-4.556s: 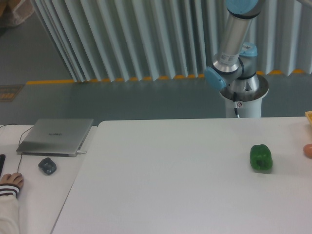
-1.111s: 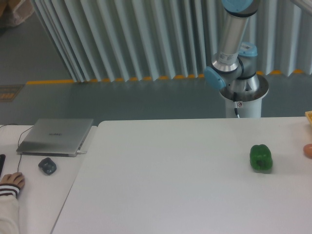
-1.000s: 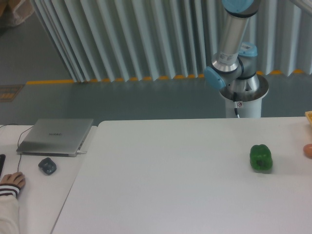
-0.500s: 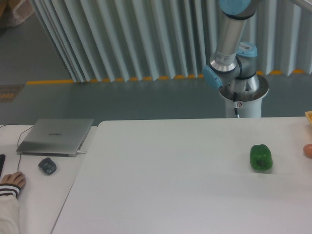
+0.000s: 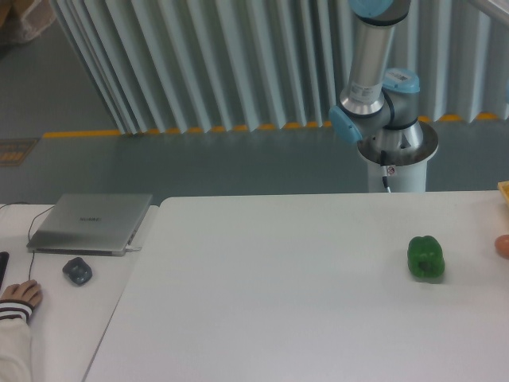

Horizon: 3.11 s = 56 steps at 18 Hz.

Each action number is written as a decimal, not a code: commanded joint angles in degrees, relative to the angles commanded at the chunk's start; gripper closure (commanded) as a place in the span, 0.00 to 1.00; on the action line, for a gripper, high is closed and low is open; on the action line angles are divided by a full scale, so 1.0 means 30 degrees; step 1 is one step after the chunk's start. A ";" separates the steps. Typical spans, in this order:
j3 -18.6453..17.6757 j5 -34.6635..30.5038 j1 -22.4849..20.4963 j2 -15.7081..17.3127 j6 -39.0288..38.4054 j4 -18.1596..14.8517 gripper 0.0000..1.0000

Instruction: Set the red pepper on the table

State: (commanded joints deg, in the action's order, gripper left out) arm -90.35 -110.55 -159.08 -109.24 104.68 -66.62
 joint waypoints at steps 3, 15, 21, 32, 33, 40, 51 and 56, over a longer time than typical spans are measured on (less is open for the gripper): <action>-0.0323 -0.0768 -0.0087 -0.0353 -0.0029 0.0205 1.00; 0.0700 -0.1413 -0.0439 -0.2374 -0.1109 0.1728 1.00; 0.2165 0.0658 -0.0497 -0.2640 -0.2928 0.1729 1.00; -0.0176 0.2015 -0.1345 0.0319 0.6315 0.0120 0.82; -0.0322 0.2015 -0.1463 0.0349 0.7401 0.0089 0.70; -0.1085 0.1751 -0.1523 0.0525 1.2070 0.0469 0.00; -0.0323 -0.0094 -0.2167 -0.1027 1.9945 0.2898 0.00; -0.0614 -0.0153 -0.2138 -0.1380 2.0592 0.3251 0.00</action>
State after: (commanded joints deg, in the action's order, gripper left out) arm -92.19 -111.00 -165.50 -113.38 166.45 -56.87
